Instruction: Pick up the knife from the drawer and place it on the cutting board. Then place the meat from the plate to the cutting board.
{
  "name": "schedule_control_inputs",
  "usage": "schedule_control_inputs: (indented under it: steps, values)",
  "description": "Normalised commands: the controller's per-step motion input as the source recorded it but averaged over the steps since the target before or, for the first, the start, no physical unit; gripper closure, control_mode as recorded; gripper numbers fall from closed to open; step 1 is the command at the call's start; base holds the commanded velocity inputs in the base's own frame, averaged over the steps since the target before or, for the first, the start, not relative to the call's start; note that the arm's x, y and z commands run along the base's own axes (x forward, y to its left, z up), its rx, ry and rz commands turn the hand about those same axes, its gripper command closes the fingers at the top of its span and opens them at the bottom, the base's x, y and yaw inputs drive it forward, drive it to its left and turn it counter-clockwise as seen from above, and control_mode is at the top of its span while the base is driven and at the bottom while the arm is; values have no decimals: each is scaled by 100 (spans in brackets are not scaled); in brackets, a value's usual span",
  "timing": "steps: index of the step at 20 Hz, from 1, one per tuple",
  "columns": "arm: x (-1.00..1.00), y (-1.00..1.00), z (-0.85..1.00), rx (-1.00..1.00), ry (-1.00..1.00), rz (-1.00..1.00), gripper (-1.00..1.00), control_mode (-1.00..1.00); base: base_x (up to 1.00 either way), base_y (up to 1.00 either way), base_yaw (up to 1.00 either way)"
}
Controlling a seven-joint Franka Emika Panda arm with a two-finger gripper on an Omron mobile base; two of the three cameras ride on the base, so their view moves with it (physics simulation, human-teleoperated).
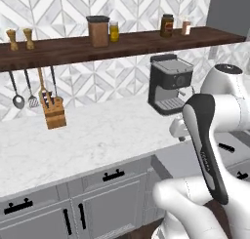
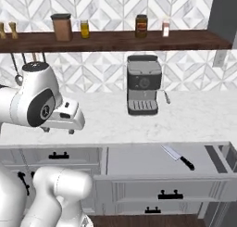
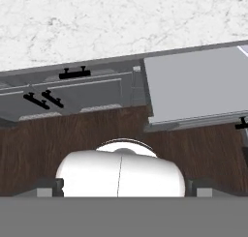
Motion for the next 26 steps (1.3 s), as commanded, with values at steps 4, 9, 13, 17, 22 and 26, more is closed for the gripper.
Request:
schedule_control_inputs:
  steps: [4,9,13,17,22,26]
  values:
    - [0,0,0,0,0,0,-100,100,0,26,-39]
    - [0,0,0,0,0,0,-100,100,0,14,-48]
    - [0,0,0,0,0,0,-100,100,0,56,-59]
    - [0,0,0,0,0,0,-100,100,0,55,-59]
    - [0,0,0,0,0,0,-100,100,0,66,-52]
    - [0,0,0,0,0,0,-100,100,13,50,-36]
